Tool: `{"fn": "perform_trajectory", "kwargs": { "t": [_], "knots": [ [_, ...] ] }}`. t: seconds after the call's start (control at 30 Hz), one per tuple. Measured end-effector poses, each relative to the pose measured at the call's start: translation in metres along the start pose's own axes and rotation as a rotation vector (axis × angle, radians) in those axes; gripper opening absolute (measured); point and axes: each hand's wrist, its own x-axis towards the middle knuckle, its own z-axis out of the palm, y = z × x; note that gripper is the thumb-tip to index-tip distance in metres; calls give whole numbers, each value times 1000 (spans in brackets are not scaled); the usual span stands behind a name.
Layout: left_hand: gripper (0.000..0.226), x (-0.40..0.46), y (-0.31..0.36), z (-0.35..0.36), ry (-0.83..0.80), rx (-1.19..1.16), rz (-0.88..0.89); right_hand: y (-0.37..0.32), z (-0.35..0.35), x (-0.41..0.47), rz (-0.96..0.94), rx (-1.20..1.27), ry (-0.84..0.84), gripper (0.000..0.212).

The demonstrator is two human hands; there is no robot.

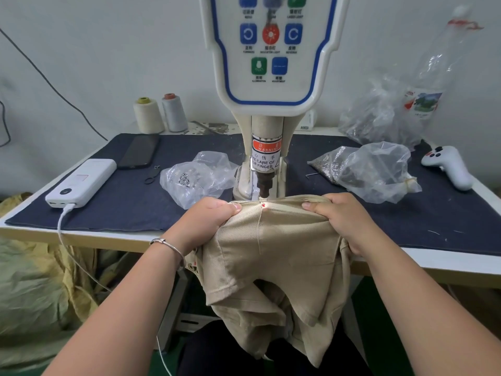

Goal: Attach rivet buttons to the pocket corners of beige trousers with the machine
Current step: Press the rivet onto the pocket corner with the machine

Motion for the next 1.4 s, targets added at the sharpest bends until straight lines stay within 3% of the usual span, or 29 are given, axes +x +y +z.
{"fn": "perform_trajectory", "kwargs": {
  "t": [0.33,0.53,0.77,0.9,1.07,1.2,1.4],
  "knots": [
    [65,-14,-2,4,38,-173,67,-17,4,-20,-13,176,6,44],
    [61,-38,1,2,115,-264,122,-42,2,-43,100,386,-138,23],
    [57,-81,-3,1,-8,-402,60,-20,0,-82,243,377,-283,55],
    [66,-102,-4,-1,-29,-476,85,-20,-5,-100,197,480,-363,46],
    [44,-123,1,-4,-71,-581,164,-28,-12,-118,86,529,-415,43],
    [52,-135,3,-5,-129,-658,214,-33,-20,-127,23,520,-452,61],
    [60,-141,-2,-10,-221,-609,190,-42,-28,-136,44,545,-531,49]
  ]
}}
